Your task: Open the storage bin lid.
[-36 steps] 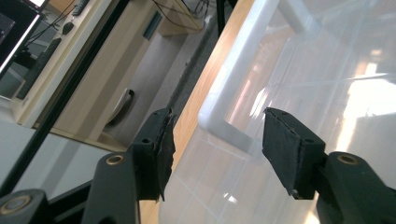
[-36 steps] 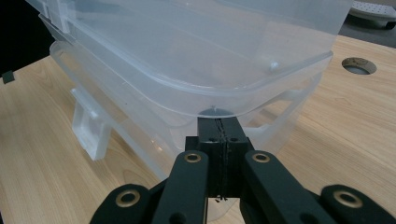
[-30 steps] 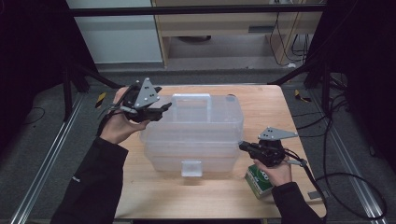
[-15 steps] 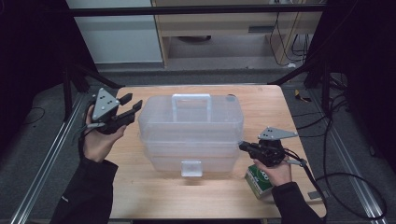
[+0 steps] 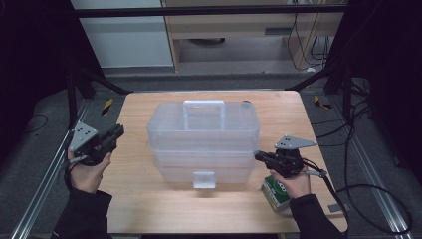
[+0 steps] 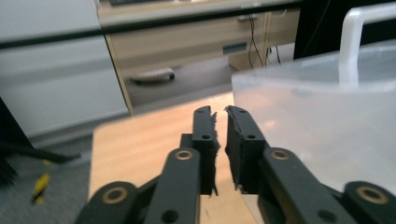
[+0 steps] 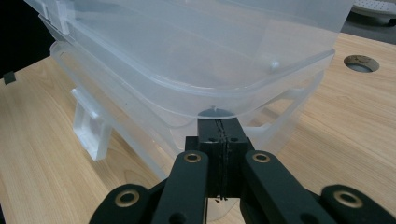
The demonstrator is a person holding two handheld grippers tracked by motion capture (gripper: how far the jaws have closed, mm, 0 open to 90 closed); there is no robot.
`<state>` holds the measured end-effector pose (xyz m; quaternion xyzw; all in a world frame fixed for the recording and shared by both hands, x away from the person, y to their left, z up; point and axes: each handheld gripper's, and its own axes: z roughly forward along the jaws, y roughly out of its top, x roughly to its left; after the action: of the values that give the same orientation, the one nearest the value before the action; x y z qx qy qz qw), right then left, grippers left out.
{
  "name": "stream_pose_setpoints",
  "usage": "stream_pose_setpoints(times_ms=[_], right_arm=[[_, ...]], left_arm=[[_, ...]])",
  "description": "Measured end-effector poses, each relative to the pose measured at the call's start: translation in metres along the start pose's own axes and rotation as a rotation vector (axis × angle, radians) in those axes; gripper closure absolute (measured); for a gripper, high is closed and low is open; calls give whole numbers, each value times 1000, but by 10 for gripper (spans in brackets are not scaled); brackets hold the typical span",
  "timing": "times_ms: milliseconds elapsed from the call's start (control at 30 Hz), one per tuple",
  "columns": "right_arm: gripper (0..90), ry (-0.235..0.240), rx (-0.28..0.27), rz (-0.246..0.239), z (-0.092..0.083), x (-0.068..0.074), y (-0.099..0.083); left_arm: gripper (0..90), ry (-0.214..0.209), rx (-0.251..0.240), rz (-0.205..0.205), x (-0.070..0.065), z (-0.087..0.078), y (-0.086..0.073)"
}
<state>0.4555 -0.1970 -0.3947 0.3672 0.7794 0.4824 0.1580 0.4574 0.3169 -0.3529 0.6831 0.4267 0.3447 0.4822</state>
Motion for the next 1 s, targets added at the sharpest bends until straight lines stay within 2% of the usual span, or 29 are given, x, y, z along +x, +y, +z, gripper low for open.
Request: stream_pose_setpoints(times_ms=[67, 200, 300, 467, 600, 733, 1000], right_arm=[[900, -2, 0, 2, 0, 0, 0], [900, -1, 2, 0, 0, 0, 0], [900, 0, 2, 1, 1, 0, 0], [900, -1, 4, 0, 1, 0, 0], [900, -2, 2, 1, 1, 0, 0], [900, -5, 0, -1, 1, 0, 0], [900, -3, -9, 8, 0, 0, 1]], left_arm=[[856, -23, 20, -21, 1, 0, -8], [889, -49, 63, -2, -4, 3, -22], [893, -107, 92, -11, -8, 10, -31], [893, -162, 128, 15, -21, 19, -38], [894, -224, 153, 13, -31, 26, -43], [893, -270, 147, 21, -40, 28, -41], [890, -285, 127, 19, -44, 26, -37]])
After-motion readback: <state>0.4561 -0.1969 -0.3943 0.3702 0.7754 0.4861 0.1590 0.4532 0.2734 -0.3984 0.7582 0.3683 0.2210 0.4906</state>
